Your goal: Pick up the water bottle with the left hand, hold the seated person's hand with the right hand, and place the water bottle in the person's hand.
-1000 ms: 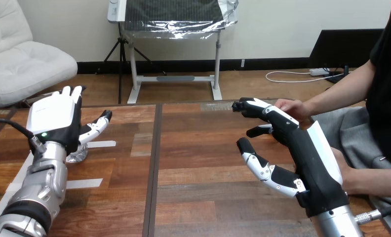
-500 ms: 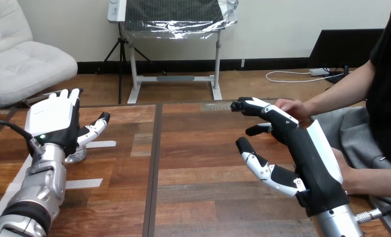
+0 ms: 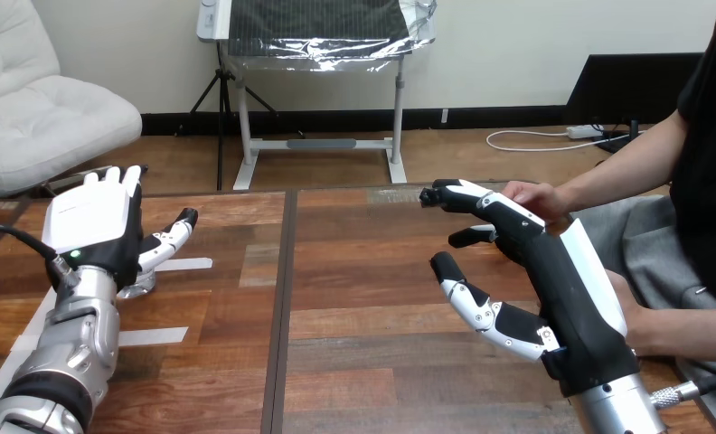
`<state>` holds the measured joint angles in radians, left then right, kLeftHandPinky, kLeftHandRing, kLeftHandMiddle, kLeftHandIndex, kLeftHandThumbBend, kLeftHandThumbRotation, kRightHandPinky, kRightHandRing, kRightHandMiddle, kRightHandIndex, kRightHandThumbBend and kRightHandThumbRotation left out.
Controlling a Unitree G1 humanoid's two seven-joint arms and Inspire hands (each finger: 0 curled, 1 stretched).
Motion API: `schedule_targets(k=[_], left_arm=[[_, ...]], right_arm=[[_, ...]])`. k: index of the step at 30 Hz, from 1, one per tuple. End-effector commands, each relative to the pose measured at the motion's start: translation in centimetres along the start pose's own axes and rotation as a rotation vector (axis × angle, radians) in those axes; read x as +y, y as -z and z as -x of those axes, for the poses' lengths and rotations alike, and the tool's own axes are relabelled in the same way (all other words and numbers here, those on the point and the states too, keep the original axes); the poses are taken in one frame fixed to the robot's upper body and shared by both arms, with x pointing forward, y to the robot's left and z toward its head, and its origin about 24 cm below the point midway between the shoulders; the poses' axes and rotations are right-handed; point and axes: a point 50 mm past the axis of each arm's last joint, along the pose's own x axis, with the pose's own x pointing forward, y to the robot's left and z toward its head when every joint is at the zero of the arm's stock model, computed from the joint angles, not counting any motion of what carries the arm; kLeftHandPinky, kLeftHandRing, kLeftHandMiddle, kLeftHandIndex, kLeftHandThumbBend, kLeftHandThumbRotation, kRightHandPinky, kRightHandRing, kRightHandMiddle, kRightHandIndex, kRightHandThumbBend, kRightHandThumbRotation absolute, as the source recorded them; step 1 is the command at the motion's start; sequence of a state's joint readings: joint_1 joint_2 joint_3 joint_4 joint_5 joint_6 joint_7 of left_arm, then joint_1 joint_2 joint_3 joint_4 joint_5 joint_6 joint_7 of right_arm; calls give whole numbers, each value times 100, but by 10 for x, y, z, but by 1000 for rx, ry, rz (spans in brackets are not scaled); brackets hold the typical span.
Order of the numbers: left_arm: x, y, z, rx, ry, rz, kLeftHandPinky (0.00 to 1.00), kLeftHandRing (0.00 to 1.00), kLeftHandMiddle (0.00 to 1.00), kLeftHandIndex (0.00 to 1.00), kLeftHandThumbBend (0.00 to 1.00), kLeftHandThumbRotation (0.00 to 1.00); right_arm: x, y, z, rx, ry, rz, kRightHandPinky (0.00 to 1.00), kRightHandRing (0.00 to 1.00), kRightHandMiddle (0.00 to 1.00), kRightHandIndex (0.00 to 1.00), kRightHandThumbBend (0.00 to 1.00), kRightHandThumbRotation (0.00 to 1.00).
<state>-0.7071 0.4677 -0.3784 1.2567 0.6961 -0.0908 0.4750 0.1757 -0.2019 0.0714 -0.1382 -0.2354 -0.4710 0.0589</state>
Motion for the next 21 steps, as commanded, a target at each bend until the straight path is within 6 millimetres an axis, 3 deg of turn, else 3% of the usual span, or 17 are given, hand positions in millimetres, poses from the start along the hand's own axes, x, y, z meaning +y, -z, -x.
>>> schedule_targets(k=[1, 21], left_arm=[[-3, 6, 2, 28, 24, -26, 94, 97, 97, 95, 47, 100], [-19, 10, 10, 65, 120, -11, 89, 91, 92, 91, 48, 100]], right_arm=[[-9, -14, -14, -87, 23, 17, 68, 82, 84, 74, 32, 0], [-8, -15, -15, -92, 26, 19, 68, 81, 83, 72, 32, 0]])
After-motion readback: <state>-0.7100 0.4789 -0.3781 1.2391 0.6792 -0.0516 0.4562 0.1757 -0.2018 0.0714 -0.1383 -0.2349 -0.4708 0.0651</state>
